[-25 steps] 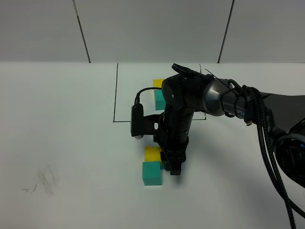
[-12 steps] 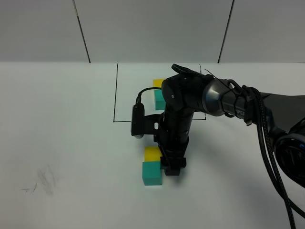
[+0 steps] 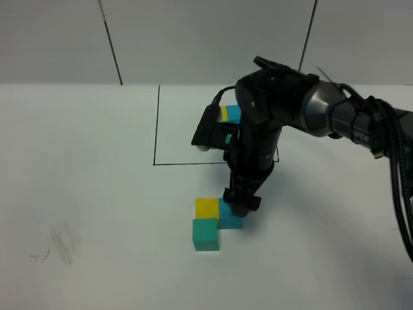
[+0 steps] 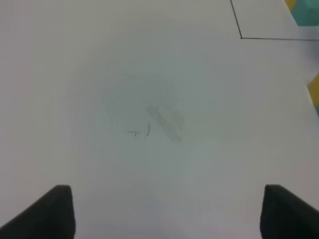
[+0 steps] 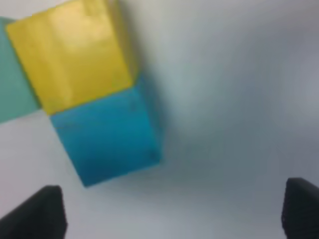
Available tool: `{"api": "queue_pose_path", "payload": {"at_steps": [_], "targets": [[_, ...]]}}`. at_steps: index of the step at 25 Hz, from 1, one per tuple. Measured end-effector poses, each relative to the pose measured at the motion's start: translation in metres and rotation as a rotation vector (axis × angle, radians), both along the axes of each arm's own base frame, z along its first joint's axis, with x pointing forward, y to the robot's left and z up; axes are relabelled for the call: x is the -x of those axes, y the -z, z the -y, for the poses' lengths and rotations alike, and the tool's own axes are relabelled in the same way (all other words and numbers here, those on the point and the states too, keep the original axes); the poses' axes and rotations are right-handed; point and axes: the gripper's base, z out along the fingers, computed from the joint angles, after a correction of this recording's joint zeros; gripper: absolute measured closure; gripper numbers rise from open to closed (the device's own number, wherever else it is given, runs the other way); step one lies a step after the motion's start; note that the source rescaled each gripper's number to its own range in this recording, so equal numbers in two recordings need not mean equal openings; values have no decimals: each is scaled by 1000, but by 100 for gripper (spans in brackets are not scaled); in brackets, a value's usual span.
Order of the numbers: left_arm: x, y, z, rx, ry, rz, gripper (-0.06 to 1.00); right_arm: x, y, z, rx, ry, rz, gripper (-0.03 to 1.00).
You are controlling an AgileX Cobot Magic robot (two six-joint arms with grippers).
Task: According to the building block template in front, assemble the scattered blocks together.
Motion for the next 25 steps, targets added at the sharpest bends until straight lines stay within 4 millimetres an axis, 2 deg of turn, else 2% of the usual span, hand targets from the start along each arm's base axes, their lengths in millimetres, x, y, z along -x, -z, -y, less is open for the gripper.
{"api": "queue_pose_path", "payload": {"at_steps": [4,6,11,14,20,22,25], "targets": [[0,0,0,0,0,0,30,-6,-37,27,-30,177,47,3],[0,0,0,0,0,0,30,-9,-59,48,-56,272,83,3],[0,0,0,0,0,0,30,-14,-115,113,-104,455,198,5],[0,0,0,0,0,0,30,-5,-151,161,-118,565,267,9],[0,0,0,0,0,0,30,39,-216,243,-111,768,411,12],[0,0,0,0,0,0,30,61,-237,264,-120,829,478,12],[0,0,0,0,0,0,30,111,-268,286,-129,919,597,12]]}}
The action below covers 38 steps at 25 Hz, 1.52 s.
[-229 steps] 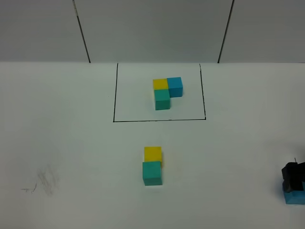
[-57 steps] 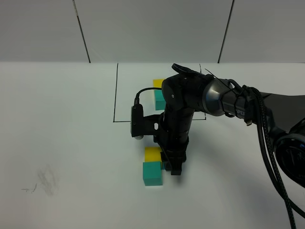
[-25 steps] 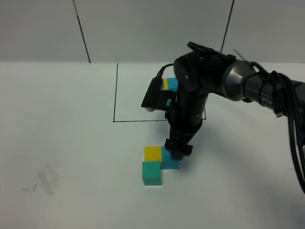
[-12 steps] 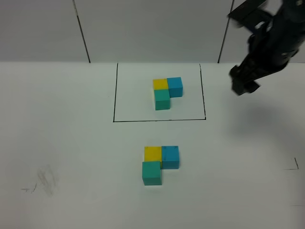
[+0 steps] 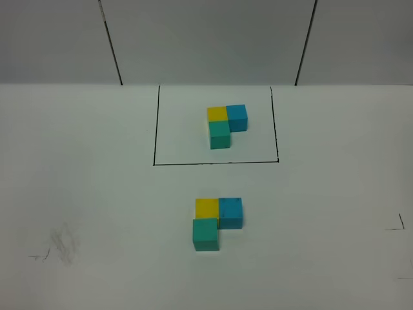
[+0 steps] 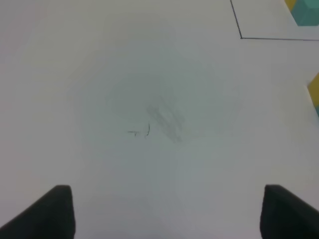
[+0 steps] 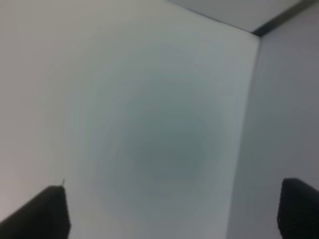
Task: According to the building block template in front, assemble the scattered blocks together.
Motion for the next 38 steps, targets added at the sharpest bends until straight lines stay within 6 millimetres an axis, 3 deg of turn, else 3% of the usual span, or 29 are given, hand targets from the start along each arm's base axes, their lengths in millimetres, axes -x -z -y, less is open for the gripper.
{"api": "queue_pose_path", "payload": {"at_steps": [3,7,11,18,23,27,38], "targets": [[0,0,0,0,0,0,30,51,-14,6,30,69,70,12],[0,0,0,0,0,0,30,119,-12,-6,60,89,149,12],[0,0,0,0,0,0,30,177,4,-20,65,101,250,12],[0,0,0,0,0,0,30,244,47,-40,-6,117,404,12],[0,0,0,0,0,0,30,274,80,-50,-66,131,545,12],[0,0,0,0,0,0,30,287,113,-55,-114,139,582,12],[0,0,0,0,0,0,30,267,164,-56,-254,168,439,12]]}}
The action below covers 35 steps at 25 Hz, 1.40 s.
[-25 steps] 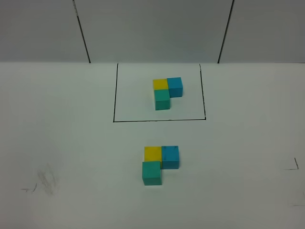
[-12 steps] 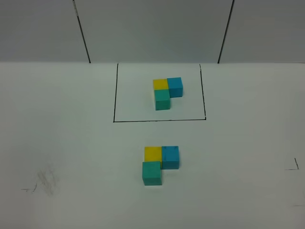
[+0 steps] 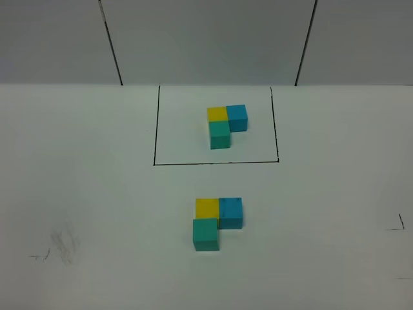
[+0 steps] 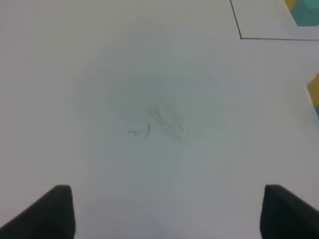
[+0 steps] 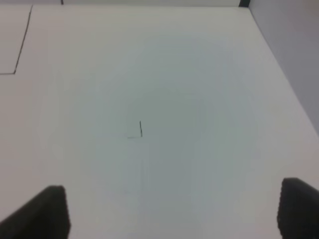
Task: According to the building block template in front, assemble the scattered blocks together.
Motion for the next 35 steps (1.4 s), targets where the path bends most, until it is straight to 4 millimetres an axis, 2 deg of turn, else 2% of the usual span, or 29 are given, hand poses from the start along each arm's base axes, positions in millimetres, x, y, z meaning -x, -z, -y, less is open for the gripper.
{"api": "queue_pose_path", "payload": {"at_steps": [3,13,18,23,30,35], "targets": [[0,0,0,0,0,0,30,-3,8,0,-13,-2,-32,12],[0,0,0,0,0,0,30,-3,9,6,28,45,-38,12],[0,0,0,0,0,0,30,-5,8,-7,-98,-47,-10,13],[0,0,0,0,0,0,30,-6,11,0,-73,-53,-12,13],[0,0,0,0,0,0,30,-5,11,3,-86,-355,-23,13],[0,0,0,0,0,0,30,-6,12,8,-92,-305,-24,13]]}}
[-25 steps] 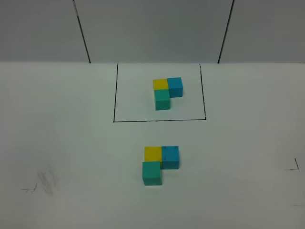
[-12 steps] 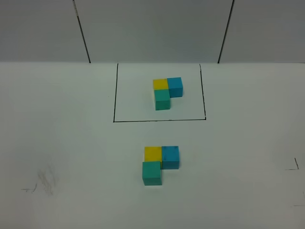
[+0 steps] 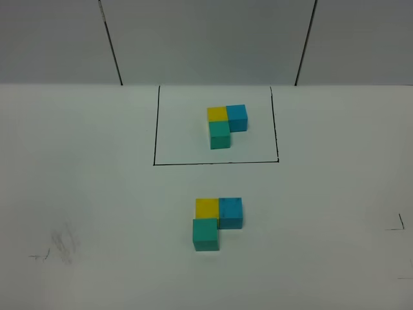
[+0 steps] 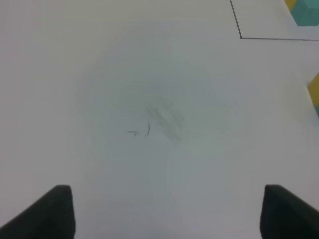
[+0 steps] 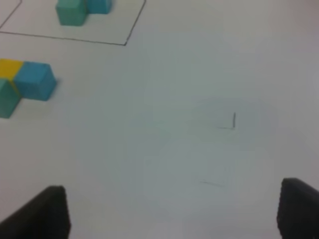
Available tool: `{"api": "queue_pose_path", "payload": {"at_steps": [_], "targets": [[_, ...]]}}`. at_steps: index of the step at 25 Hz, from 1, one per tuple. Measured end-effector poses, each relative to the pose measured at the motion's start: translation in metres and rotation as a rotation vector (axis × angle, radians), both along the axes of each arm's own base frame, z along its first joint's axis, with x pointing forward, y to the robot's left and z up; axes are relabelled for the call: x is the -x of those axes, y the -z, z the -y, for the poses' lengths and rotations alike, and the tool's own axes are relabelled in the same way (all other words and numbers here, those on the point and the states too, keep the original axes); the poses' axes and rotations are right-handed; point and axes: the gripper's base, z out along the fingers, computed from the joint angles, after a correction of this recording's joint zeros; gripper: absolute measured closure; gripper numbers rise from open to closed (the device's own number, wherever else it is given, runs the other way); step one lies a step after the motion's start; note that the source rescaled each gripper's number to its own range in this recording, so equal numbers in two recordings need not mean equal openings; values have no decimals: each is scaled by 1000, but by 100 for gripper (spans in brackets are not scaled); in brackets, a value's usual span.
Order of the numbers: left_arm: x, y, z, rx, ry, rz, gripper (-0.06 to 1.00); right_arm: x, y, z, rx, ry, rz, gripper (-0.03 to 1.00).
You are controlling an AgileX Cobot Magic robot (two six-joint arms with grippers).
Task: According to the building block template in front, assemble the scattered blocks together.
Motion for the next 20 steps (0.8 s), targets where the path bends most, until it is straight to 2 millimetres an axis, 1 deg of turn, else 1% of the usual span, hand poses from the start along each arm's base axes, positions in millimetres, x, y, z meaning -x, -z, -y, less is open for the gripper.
{"api": "queue_pose_path", "payload": {"at_steps": [20], "targets": [[0,0,0,0,0,0,30,0,0,0,-5,21,-1,13]]}}
